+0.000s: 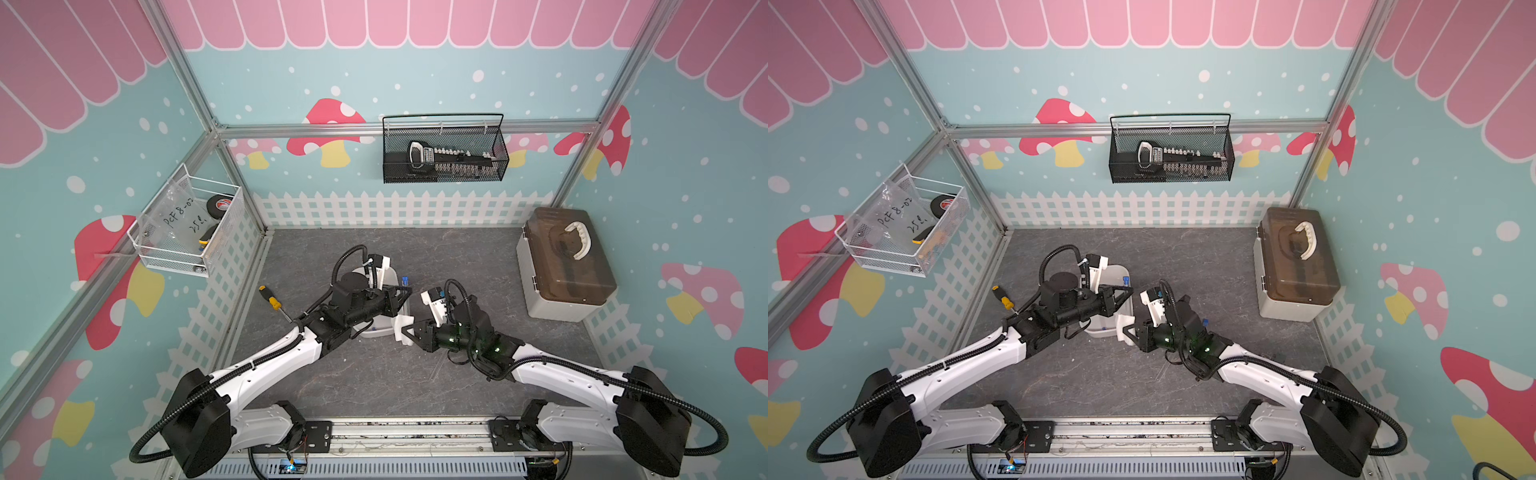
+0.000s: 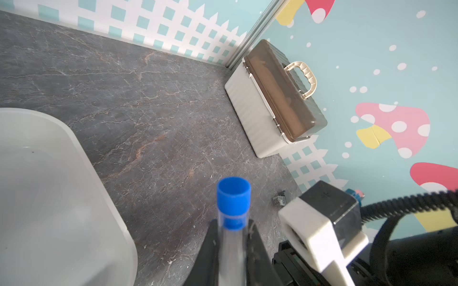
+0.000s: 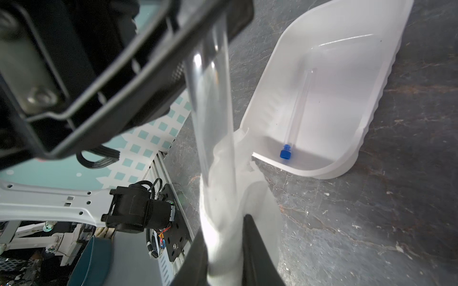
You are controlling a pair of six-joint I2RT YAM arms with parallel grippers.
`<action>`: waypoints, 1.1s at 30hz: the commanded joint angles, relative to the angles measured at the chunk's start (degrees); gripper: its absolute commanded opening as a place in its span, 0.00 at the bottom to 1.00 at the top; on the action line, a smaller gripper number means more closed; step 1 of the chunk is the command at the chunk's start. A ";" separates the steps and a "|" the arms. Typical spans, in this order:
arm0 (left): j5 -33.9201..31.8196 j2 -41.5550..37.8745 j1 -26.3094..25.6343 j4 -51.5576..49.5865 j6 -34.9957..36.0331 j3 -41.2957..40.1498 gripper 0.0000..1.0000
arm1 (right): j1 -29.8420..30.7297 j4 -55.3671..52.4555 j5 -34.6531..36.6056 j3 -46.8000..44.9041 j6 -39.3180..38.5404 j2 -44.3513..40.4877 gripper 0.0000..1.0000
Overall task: Wipe the exteriors of test tubes
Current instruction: Wipe the dirt from the test tube.
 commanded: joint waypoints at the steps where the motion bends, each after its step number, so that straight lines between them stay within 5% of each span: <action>1: 0.39 -1.28 -0.01 0.92 -1.25 -1.25 0.12 | -1.56 -0.21 1.46 4.85 -2.21 2.04 0.20; 10: 0.04 -1.85 -0.03 0.39 -0.99 -1.43 0.12 | -3.01 -1.33 -0.73 8.14 -3.03 4.51 0.20; 24: -0.36 -2.03 0.84 0.11 -0.55 -1.40 0.12 | 1.97 2.56 0.87 -2.89 3.45 1.23 0.19; 33: 0.17 -2.36 0.96 -0.07 -0.98 -2.21 0.12 | -0.37 -0.76 1.73 4.48 -1.54 3.36 0.20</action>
